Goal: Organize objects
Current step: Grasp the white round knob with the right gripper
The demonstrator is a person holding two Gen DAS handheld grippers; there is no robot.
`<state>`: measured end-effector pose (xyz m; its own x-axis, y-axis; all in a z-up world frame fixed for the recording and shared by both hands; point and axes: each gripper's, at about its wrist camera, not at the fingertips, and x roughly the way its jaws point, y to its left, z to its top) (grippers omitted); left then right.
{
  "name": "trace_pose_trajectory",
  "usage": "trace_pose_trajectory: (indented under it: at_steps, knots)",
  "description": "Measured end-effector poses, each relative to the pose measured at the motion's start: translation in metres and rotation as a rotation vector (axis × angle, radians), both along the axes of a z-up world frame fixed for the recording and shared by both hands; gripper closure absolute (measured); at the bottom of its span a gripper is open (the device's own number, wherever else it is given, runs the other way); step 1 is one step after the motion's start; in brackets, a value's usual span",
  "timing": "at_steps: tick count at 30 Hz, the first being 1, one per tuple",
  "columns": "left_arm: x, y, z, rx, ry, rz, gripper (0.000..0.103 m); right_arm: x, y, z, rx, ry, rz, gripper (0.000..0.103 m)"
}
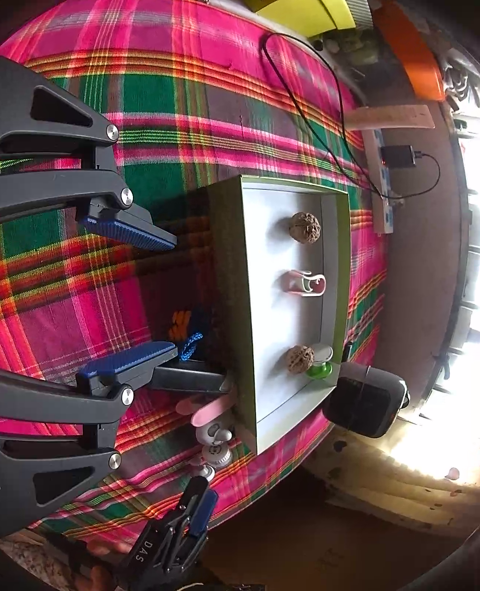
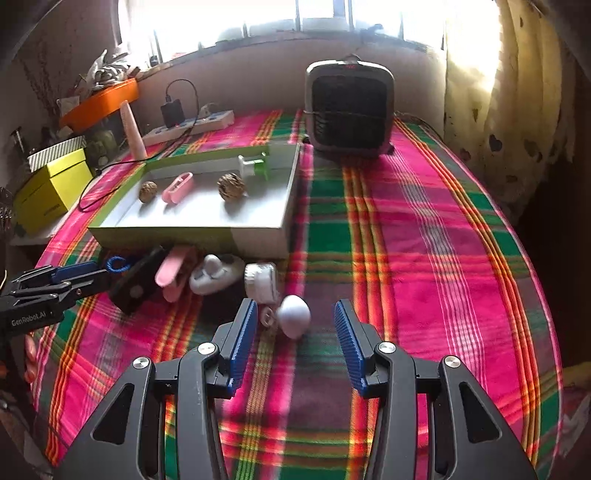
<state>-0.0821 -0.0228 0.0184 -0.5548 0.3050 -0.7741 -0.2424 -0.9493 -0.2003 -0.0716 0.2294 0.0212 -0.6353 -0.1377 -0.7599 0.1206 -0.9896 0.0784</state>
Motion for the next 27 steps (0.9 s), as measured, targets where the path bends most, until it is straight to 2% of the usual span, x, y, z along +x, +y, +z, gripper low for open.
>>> trace_pose_trajectory:
  at_steps: [4,17,27]
  knots:
    - [0.000,0.003,0.000,-0.003,0.000,-0.010,0.052,0.001,-0.001,-0.003,-0.045,-0.009,0.023,0.058]
    - [-0.008,0.007,-0.004,-0.006,-0.017,-0.005,0.052,-0.017,-0.013,-0.016,0.039,-0.036,0.053,0.058]
    - [-0.016,0.019,-0.005,-0.032,-0.007,-0.021,0.052,-0.017,-0.012,-0.016,0.029,-0.025,0.055,0.058]
